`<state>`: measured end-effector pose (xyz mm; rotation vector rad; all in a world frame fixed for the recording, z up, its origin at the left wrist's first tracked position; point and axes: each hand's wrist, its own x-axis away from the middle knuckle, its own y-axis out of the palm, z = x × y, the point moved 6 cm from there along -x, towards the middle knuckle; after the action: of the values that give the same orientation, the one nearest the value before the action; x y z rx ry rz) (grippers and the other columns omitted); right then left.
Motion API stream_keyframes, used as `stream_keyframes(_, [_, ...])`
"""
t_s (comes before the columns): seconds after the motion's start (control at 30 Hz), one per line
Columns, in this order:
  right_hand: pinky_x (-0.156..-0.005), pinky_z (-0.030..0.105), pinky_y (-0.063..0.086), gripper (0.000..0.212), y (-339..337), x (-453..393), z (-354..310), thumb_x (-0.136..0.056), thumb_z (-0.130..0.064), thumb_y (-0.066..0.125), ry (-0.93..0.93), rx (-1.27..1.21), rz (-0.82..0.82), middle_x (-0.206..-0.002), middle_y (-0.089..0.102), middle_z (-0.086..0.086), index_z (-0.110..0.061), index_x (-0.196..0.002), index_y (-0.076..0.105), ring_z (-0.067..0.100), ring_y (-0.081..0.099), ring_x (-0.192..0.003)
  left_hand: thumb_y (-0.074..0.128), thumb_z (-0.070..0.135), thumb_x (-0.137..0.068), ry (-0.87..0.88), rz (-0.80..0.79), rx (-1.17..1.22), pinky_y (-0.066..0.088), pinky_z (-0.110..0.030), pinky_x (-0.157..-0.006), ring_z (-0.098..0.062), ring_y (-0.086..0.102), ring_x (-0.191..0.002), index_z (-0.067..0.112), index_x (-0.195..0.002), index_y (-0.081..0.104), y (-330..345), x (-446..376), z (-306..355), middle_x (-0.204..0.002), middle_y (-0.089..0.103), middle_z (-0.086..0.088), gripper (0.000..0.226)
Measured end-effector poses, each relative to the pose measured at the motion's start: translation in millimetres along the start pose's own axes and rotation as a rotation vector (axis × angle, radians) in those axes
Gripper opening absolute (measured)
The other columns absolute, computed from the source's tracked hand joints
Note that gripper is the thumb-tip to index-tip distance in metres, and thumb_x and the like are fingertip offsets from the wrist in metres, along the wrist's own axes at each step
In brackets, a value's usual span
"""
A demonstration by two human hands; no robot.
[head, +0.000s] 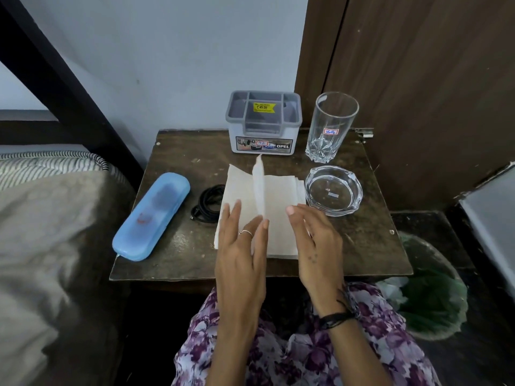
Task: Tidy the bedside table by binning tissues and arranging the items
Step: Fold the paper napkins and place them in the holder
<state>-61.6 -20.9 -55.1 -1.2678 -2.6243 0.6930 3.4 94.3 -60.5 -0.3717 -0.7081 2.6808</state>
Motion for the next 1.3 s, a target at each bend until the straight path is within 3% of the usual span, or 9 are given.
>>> stream_keyframes(0.17, [-0.097,0.029,0.045,0.068,0,0,8,-0.074,-0.071,0.047,0.135,-0.088,-0.029,-0.123,0.062,-0.008,-0.023,-0.120,0.059,0.006,0.056,-0.112,0.023,0.057,-0.092,-0.128,-0.109,0.153,0.018,0.014,-0.081,0.031,0.027,-0.113,0.014,-0.110,0.069,15,6,-3,-0.151,0.033,0.008,0.065])
stream_keyframes(0.33, [-0.092,0.024,0.046,0.042,1,-3,15,-0.084,-0.024,0.066,0.117,0.063,-0.021,-0.120,0.061,-0.001,-0.019,-0.124,0.054,0.012,0.058,-0.110,0.046,0.018,-0.095,-0.223,-0.074,0.227,0.033,0.009,-0.073,0.021,0.050,-0.095,0.023,-0.107,0.059,21,-4,-13,-0.117,0.058,0.008,0.018])
stream_keyframes(0.43, [-0.087,0.017,0.043,0.041,2,-5,18,-0.086,-0.013,0.062,0.090,0.108,-0.047,-0.122,0.060,-0.001,-0.018,-0.126,0.053,0.011,0.058,-0.110,0.054,0.013,-0.091,-0.320,-0.113,0.390,0.043,0.001,-0.062,0.017,0.058,-0.076,0.030,-0.112,0.047,27,-14,-16,-0.098,0.061,0.013,0.029])
stream_keyframes(0.6, [-0.095,0.025,0.047,0.043,-3,-6,10,-0.085,-0.029,0.065,0.064,-0.070,0.018,-0.122,0.058,-0.008,-0.023,-0.126,0.053,0.004,0.054,-0.110,0.063,0.004,-0.084,-0.352,-0.142,0.654,0.052,-0.022,-0.074,-0.013,0.063,-0.084,0.035,-0.115,0.049,30,-20,-10,-0.107,0.065,-0.015,0.046])
stream_keyframes(0.73, [-0.096,0.027,0.048,0.073,-9,-6,3,-0.077,-0.040,0.071,0.049,-0.306,0.001,-0.135,0.050,-0.011,-0.034,-0.139,0.032,0.004,0.051,-0.120,0.062,-0.002,-0.082,-0.261,-0.139,0.815,0.053,-0.017,-0.073,-0.006,0.065,-0.085,0.036,-0.108,0.057,26,-21,-4,-0.090,0.071,0.000,0.046])
stream_keyframes(0.83, [-0.082,0.012,0.050,0.065,-7,-6,-1,-0.082,-0.024,0.069,0.018,-0.375,-0.066,-0.128,0.058,-0.009,-0.034,-0.136,0.032,0.000,0.059,-0.109,0.059,-0.004,-0.084,-0.175,-0.089,0.739,0.051,-0.013,-0.070,0.002,0.065,-0.084,0.033,-0.100,0.061,21,-21,0,-0.088,0.071,0.018,0.040])
stream_keyframes(0.97, [-0.086,0.027,0.052,0.048,-4,-7,-1,-0.090,-0.019,0.059,-0.021,-0.260,-0.060,-0.120,0.063,-0.003,-0.023,-0.133,0.039,0.009,0.063,-0.103,0.055,0.010,-0.088,-0.060,-0.029,0.518,0.051,-0.027,-0.086,-0.009,0.063,-0.099,0.037,-0.098,0.058,17,-18,3,-0.102,0.067,0.010,0.029])
stream_keyframes(1.17, [-0.081,0.001,0.038,0.036,3,-7,0,-0.093,-0.007,0.049,-0.082,-0.042,-0.138,-0.118,0.061,-0.003,-0.015,-0.128,0.045,0.004,0.056,-0.104,0.049,0.006,-0.093,0.007,-0.076,0.341,0.037,0.003,-0.080,0.022,0.052,-0.098,0.053,-0.099,0.049,18,-15,9,-0.099,0.057,0.037,0.048])
stream_keyframes(1.3, [-0.073,0.018,0.043,0.030,2,-7,0,-0.095,-0.011,0.047,-0.096,0.011,-0.125,-0.104,0.063,-0.001,-0.016,-0.124,0.047,0.011,0.059,-0.094,0.050,0.008,-0.093,0.003,-0.072,0.323,0.037,0.005,-0.076,0.023,0.052,-0.097,0.053,-0.098,0.049,17,-15,5,-0.096,0.058,0.042,0.045])
